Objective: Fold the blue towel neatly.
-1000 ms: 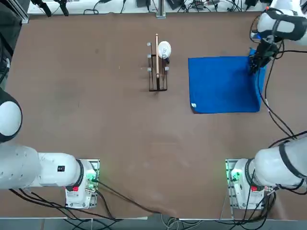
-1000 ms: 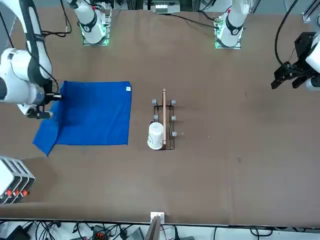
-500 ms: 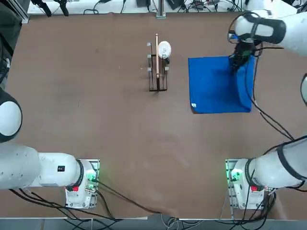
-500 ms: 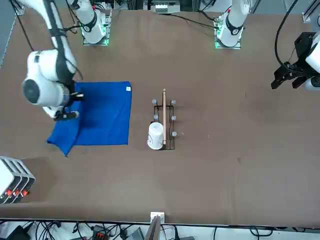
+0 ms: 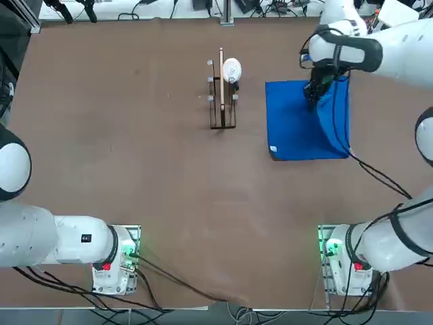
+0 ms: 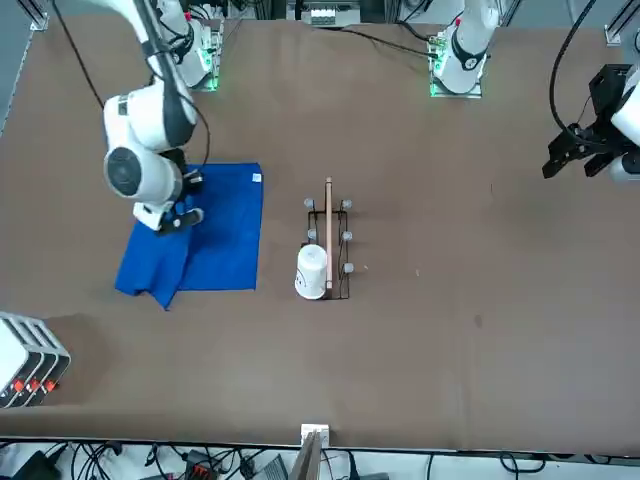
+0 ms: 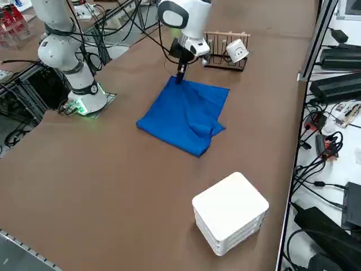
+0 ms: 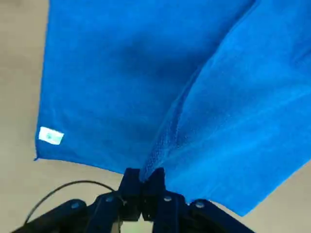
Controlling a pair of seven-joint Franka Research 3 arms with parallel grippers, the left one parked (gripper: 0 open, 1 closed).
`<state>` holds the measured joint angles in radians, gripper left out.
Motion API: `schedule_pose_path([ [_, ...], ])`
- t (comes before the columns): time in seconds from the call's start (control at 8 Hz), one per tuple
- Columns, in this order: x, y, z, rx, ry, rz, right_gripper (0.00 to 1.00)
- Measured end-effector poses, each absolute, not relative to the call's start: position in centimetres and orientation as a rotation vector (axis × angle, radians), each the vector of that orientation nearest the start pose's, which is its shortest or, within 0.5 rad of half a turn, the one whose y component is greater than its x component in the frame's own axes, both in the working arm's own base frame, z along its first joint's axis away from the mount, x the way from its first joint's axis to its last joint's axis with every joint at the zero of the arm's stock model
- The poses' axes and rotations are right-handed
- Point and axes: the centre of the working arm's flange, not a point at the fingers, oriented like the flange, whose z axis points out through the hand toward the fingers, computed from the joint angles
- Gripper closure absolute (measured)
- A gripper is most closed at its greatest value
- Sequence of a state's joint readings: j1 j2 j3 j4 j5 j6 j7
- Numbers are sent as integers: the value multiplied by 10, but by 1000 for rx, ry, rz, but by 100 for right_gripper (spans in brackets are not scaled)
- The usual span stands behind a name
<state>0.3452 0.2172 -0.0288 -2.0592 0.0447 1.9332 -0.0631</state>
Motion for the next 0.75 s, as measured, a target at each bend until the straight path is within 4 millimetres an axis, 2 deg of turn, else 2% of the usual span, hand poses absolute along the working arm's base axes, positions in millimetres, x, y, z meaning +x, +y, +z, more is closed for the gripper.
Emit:
schedule_pose_path([
  [0.25,490,219,303,-3041,-698,578,97],
  [0.38,481,236,298,-3035,-751,595,97],
  [0.75,465,263,281,-3022,-840,636,97],
])
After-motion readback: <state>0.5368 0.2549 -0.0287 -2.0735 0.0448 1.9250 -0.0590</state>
